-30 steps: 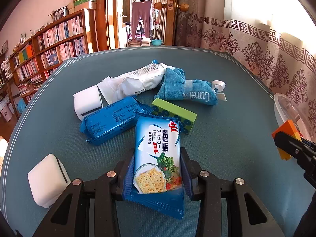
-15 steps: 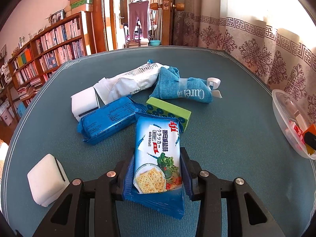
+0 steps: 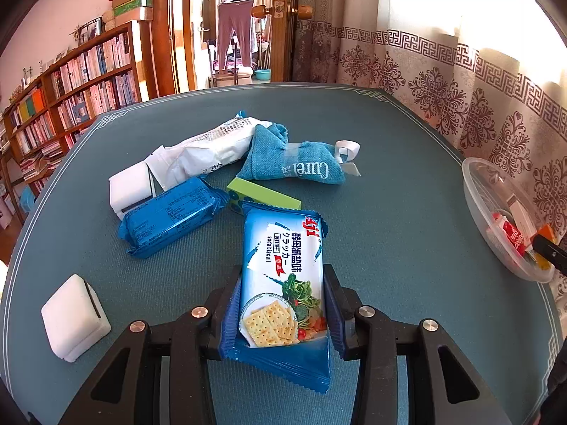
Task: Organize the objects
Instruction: 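Carry the cracker packet and brick to the clear bowl with both grippers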
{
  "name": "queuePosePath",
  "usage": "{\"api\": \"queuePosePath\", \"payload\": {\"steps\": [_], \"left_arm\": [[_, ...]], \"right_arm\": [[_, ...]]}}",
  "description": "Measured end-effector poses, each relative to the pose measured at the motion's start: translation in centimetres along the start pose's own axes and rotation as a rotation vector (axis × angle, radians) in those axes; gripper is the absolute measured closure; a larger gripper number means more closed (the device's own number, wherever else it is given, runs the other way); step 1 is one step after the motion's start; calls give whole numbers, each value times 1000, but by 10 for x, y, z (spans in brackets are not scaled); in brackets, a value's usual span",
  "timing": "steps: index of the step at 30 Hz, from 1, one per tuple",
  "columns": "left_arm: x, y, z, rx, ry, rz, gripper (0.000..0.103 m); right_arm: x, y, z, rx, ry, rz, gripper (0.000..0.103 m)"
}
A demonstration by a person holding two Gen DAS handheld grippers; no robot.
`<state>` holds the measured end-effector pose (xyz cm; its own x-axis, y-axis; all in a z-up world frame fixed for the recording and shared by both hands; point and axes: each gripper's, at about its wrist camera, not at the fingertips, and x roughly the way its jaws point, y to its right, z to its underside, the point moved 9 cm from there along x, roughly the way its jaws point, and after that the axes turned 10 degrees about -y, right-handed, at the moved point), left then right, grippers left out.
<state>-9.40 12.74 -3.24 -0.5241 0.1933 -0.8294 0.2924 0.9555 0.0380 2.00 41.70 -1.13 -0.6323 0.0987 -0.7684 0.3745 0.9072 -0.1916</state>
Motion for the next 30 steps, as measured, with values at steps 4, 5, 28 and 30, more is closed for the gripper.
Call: {"api": "queuePosePath", "payload": {"steps": [4, 5, 28, 30], "left_arm": [[-2, 10, -1, 10, -8, 12, 59], [-3, 13, -1, 16, -9, 12, 59], [-11, 109, -20, 189, -19, 95, 59], [-10, 123, -24, 210, -20, 114, 59]], "right_arm": [[7, 11, -1, 13, -7, 6, 70], [8, 13, -2, 16, -9, 5, 70], [-8, 33, 6, 63, 123, 58, 53], [-9, 34, 7, 64, 141, 79, 48]]}}
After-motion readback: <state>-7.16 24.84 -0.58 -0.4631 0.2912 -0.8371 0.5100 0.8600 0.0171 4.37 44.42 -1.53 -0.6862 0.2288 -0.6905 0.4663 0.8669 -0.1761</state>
